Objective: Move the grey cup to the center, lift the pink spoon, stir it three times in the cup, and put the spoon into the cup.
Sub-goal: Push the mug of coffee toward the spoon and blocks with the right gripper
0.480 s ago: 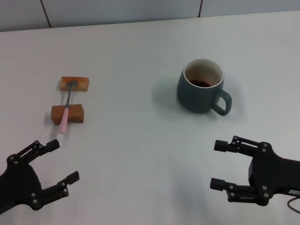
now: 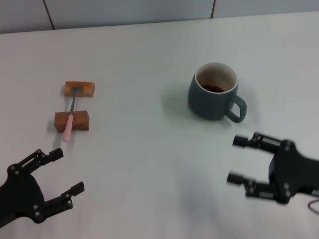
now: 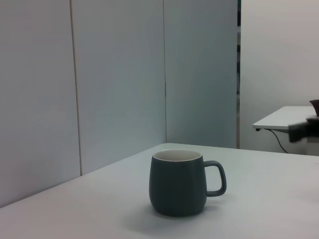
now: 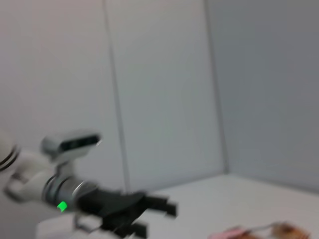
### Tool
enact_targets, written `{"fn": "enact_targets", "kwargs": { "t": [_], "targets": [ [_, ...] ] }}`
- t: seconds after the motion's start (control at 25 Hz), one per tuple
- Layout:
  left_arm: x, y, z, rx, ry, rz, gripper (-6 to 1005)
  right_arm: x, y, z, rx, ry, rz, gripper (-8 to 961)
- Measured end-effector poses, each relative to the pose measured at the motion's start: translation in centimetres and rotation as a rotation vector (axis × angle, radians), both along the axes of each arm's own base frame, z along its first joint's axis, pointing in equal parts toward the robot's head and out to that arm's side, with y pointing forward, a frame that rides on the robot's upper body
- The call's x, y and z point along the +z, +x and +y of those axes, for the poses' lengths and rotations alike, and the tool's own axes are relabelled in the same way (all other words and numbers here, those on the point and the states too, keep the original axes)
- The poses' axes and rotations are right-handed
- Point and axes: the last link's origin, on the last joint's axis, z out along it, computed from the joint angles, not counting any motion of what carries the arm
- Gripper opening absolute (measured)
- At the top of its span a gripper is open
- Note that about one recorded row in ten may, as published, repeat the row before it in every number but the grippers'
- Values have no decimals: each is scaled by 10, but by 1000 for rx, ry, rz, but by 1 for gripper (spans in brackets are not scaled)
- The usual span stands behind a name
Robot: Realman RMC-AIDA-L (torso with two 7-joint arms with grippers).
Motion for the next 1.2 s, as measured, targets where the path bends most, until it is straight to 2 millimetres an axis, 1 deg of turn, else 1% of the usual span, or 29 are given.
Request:
{"fn": "enact_targets", "kwargs": {
  "t": [0.2, 0.28, 0.44, 0.48, 0.52, 0.6, 0.8, 0.92, 1.04, 1.2],
  "targets": [
    [0, 0, 0, -1, 0, 0, 843, 24, 0, 14, -54, 218, 100, 715],
    [0, 0, 1, -3, 1, 0, 843, 31, 4, 26, -115, 286, 108, 704],
    [-1, 1, 1, -7, -1, -2, 843, 47, 21, 59, -334, 403, 130, 542],
    [-1, 2, 1, -7, -2, -2, 843, 52, 30, 75, -433, 464, 132, 501],
    [-1, 2, 1, -7, -3, -2, 843, 52, 30, 75, -433, 464, 132, 462],
    [-1, 2, 2, -7, -3, -3, 843, 54, 38, 90, -513, 503, 106, 384],
    [-2, 2, 2, -6, -4, -4, 843, 48, 49, 120, -644, 532, -9, 176],
    [-2, 2, 1, -6, -4, -5, 843, 36, 47, 132, -641, 532, -96, 39],
    [-2, 2, 1, -6, -4, -6, 843, 19, 43, 138, -610, 523, -174, 28],
    [-2, 2, 2, -6, -3, -6, 843, 0, 36, 138, -557, 488, -241, 12]
  ]
}}
